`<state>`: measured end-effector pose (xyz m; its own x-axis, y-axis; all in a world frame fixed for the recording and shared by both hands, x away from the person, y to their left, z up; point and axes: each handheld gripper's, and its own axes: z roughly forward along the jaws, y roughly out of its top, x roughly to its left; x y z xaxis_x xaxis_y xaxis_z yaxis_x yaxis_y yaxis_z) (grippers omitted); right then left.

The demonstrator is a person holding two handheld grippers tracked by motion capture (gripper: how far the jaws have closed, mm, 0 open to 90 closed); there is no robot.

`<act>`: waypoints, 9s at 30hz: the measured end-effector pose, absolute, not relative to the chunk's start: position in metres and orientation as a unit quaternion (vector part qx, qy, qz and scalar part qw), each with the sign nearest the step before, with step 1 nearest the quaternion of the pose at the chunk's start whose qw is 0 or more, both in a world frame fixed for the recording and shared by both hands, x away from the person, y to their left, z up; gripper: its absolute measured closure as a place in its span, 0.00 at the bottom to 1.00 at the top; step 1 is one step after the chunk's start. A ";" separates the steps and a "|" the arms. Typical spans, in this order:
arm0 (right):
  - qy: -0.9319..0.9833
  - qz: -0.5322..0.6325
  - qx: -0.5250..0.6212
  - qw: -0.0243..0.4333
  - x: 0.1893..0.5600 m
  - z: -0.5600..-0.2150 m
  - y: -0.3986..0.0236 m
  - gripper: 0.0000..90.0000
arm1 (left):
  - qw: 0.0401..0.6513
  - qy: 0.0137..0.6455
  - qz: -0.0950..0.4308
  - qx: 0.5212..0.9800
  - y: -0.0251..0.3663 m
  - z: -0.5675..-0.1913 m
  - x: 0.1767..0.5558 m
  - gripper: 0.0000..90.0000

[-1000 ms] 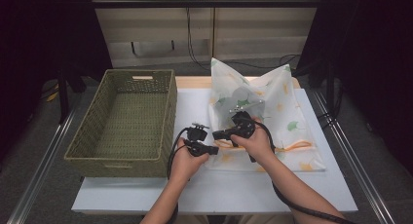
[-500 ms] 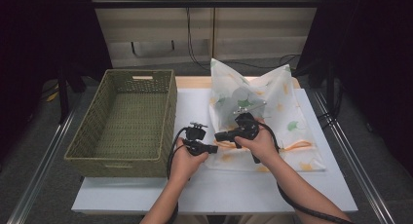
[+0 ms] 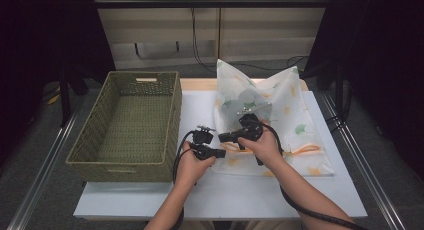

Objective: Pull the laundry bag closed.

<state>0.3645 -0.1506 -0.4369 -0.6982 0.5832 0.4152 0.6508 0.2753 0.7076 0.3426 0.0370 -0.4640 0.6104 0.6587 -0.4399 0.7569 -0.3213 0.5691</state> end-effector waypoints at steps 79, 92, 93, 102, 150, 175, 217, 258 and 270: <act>-0.812 -0.415 -0.410 0.004 0.353 -0.448 -0.163 1.00 | 0.404 0.450 -0.063 0.794 0.045 -0.457 0.345 0.99; -0.807 -0.423 -0.413 0.017 0.351 -0.451 -0.169 1.00 | 0.407 0.459 -0.069 0.787 0.051 -0.449 0.346 0.99; -0.806 -0.422 -0.414 0.016 0.350 -0.450 -0.168 1.00 | 0.408 0.460 -0.070 0.785 0.051 -0.449 0.346 0.99; -0.815 -0.391 -0.427 -0.004 0.351 -0.457 -0.169 1.00 | 0.413 0.464 -0.070 0.781 0.057 -0.443 0.346 0.99; -0.786 -0.410 -0.462 -0.017 0.344 -0.459 -0.228 1.00 | 0.387 0.465 -0.063 0.794 0.059 -0.442 0.348 0.99; -0.784 -0.394 -0.479 -0.037 0.337 -0.462 -0.247 1.00 | 0.382 0.466 -0.065 0.796 0.059 -0.440 0.348 0.99; -0.763 -0.396 -0.507 -0.059 0.322 -0.463 -0.286 1.00 | 0.367 0.457 -0.065 0.808 0.060 -0.440 0.349 0.99; -0.753 -0.388 -0.526 -0.082 0.313 -0.462 -0.322 1.00 | 0.357 0.465 -0.071 0.807 0.063 -0.442 0.350 0.99; -0.754 -0.376 -0.530 -0.091 0.313 -0.463 -0.332 1.00 | 0.351 0.477 -0.062 0.803 0.062 -0.445 0.349 0.99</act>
